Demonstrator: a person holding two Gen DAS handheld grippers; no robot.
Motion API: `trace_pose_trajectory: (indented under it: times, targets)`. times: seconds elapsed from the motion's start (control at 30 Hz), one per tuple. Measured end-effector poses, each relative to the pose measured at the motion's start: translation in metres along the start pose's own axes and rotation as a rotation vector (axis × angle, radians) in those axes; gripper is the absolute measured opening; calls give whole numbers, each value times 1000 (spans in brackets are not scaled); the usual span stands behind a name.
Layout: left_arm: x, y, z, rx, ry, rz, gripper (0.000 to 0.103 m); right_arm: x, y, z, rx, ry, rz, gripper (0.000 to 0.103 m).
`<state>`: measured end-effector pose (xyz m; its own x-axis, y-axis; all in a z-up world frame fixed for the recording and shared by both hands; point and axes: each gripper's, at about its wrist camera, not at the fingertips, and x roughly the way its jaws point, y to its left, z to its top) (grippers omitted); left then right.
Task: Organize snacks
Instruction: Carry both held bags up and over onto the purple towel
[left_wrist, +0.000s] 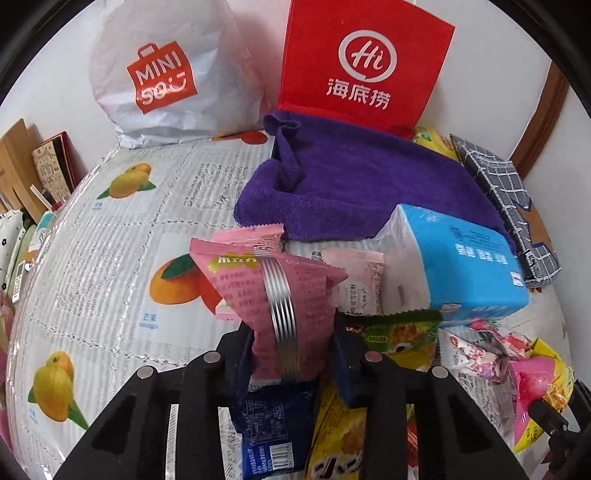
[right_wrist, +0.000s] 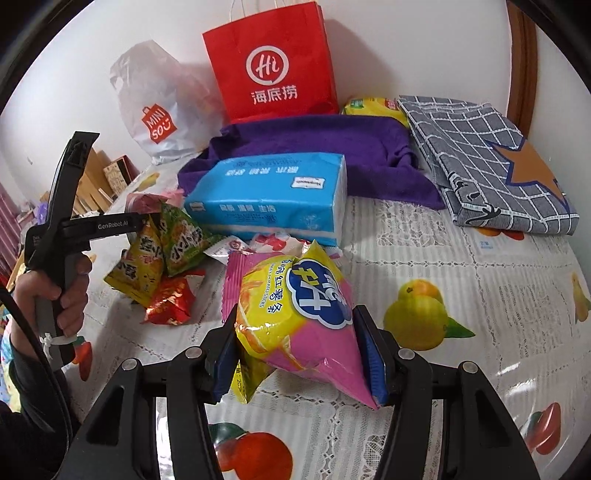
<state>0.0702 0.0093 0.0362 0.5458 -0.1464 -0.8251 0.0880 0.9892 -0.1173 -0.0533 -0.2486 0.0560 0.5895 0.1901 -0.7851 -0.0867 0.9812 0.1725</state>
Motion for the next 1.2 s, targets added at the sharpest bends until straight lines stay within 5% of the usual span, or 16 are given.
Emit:
trace_pose_trajectory:
  times: [0.63, 1.2]
  targets:
    - [-83, -17, -6, 19, -94, -57, 34, -52, 13, 24, -2, -125, -21, 57]
    - [-83, -71, 38, 103, -86, -130, 34, -44, 4, 85, -15, -151, -42, 57]
